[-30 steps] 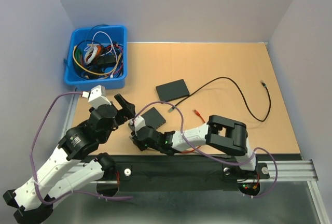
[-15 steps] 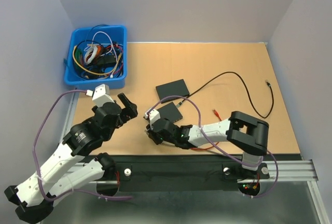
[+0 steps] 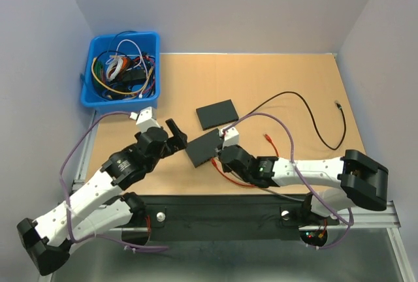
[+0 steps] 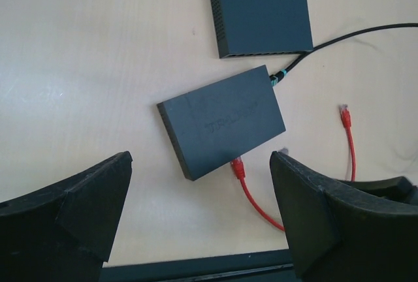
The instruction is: Insert the plug into the switch port
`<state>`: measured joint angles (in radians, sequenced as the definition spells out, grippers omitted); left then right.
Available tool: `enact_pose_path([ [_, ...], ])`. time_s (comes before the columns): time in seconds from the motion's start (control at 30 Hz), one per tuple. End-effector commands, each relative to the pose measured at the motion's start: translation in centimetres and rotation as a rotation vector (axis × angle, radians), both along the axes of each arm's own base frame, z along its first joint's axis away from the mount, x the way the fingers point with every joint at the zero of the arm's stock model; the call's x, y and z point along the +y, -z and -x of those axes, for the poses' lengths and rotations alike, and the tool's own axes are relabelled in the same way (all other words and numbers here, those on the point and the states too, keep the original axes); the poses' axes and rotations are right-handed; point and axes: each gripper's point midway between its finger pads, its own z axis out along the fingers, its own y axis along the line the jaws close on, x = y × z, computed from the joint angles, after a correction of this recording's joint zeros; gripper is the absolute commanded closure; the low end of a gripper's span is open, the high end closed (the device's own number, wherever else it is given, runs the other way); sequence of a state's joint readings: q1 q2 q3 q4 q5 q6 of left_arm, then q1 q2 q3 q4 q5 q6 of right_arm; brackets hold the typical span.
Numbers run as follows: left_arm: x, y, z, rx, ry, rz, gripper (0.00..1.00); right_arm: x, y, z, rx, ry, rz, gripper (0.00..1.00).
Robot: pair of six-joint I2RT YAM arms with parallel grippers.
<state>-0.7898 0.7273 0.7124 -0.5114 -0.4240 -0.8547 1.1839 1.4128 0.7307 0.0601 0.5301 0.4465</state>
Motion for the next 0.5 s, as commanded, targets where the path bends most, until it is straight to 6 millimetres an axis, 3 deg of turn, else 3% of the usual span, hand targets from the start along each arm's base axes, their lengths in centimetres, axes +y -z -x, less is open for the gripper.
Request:
enact_pose_path([
  [0.0, -3.4, -1.9, -3.2, -0.122, 0.077, 0.012, 0.01, -4.3, 2.1, 0.6, 0.034, 0.130, 0.046, 1.00],
  [0.2, -5.2, -2.0, -8.3, -0.163, 0.119, -0.085, 0.01, -5.4, 3.4, 1.2, 0.060, 0.133, 0.080, 1.00],
  [0.27, -6.3, -1.1, -9.9, -0.154, 0.165, -0.077, 0.01, -5.5, 4.0, 1.2, 0.067, 0.134, 0.098, 1.00],
  [0.33, -5.7, -0.2, -11.7, -0.149, 0.162, -0.088, 0.01, -5.5, 4.6, 1.2, 0.075, 0.134, 0.117, 1.00],
  [0.43, -6.4, 2.7, -13.4, -0.110, 0.219, -0.083, 0.01, -5.6, 5.1, 1.2, 0.087, 0.131, 0.129, 0.99],
  [0.47, -6.8, 2.7, -14.0, -0.122, 0.232, -0.072, 0.01, -5.5, 5.0, 1.1, 0.085, 0.129, 0.129, 0.99],
])
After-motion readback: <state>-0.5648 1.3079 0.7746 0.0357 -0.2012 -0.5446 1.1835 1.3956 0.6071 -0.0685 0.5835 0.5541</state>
